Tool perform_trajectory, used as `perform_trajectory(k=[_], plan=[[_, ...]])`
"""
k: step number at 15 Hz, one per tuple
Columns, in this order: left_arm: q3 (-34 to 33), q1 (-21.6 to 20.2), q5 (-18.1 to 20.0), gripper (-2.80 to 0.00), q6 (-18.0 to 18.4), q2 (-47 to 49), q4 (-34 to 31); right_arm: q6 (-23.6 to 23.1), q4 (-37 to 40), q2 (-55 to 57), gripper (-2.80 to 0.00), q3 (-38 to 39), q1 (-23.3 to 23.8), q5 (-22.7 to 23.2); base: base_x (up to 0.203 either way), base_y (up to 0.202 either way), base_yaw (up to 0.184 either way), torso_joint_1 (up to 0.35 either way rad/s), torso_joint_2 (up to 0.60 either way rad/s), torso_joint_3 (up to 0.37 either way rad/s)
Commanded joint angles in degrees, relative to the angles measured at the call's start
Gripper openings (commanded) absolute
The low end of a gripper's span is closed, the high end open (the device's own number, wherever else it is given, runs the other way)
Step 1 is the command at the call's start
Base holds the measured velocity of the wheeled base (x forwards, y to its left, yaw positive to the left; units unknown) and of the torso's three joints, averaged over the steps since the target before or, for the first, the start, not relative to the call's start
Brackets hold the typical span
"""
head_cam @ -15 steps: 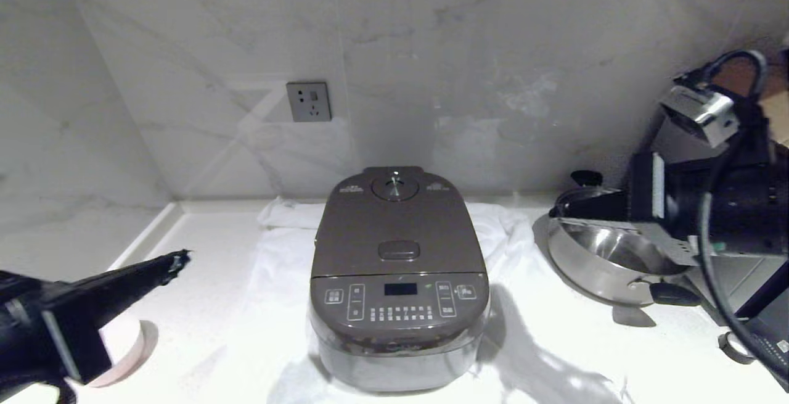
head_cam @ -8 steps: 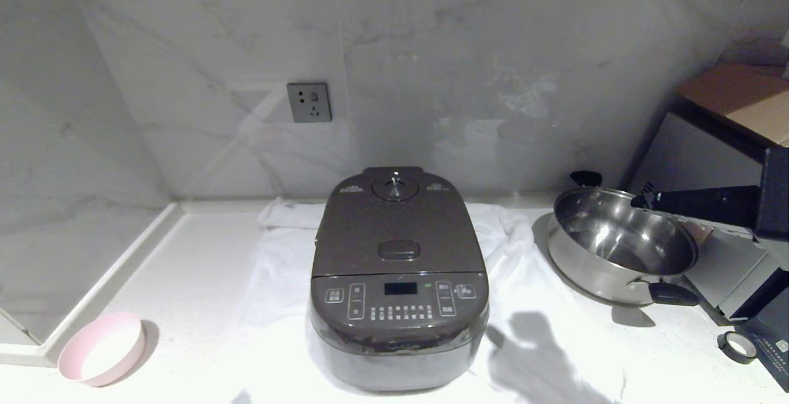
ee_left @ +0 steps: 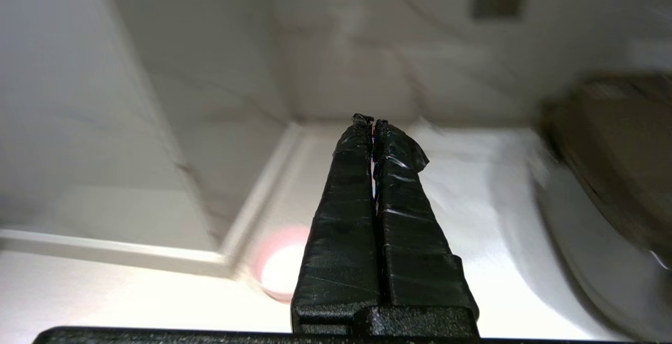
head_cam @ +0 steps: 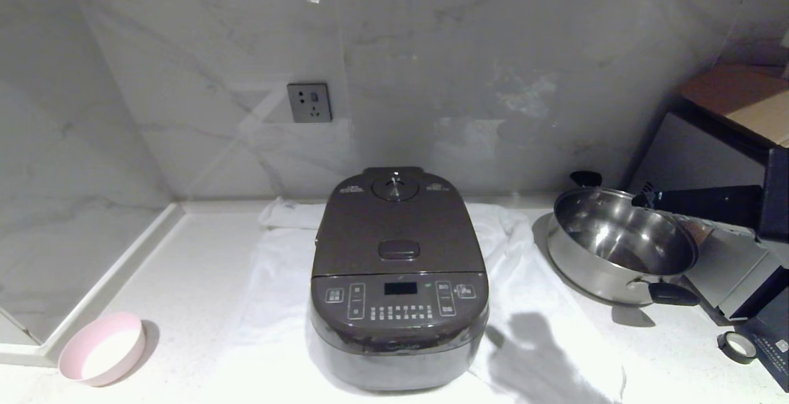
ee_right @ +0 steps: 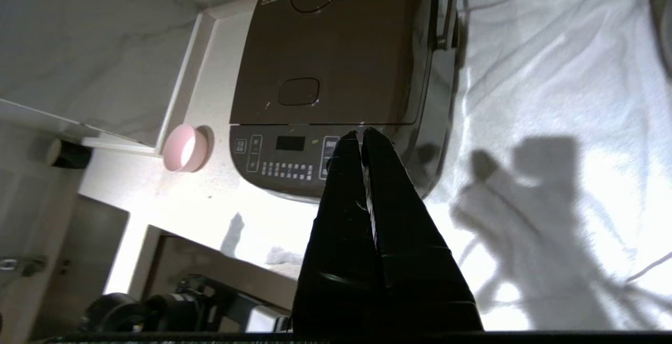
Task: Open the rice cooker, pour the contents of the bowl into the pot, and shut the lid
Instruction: Press the start button
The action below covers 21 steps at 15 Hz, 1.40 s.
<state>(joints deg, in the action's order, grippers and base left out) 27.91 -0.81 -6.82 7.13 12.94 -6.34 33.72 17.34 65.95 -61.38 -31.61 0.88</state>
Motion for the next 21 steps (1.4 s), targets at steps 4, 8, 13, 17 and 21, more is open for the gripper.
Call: perform_trajectory(k=[4,8,13,17,21], plan=[[-6.9,0.8,8.5,-2.80,-1.6,-13.0,-18.1,-3.0,0.1,2.6,-2.80,-2.2,0.0,0.9,0.000,0.000,0.000,0.000,0.00,0.000],[-15.2,0.8,2.5,-2.80,-0.6,-13.1,-17.1,-3.0,0.2,12.0,-2.80,-5.4,0.0,2.6,0.000,0.000,0.000,0.000,0.00,0.000],[-24.2,0.7,5.3,-2.80,-5.3,-13.1,-2.4,-3.5,0.2,23.6,-2.80,-9.4,-2.0,2.7,0.000,0.000,0.000,0.000,0.00,0.000],[-28.8,0.8,6.5,-2.80,-5.9,-13.0,8.0,-4.8,0.1,26.0,-2.80,-10.8,-5.4,2.7,0.000,0.000,0.000,0.000,0.00,0.000],[-28.8,0.7,6.6,-2.80,-5.7,-13.0,8.5,-5.9,0.2,27.6,-2.80,-13.3,-6.5,2.9,0.000,0.000,0.000,0.000,0.00,0.000]])
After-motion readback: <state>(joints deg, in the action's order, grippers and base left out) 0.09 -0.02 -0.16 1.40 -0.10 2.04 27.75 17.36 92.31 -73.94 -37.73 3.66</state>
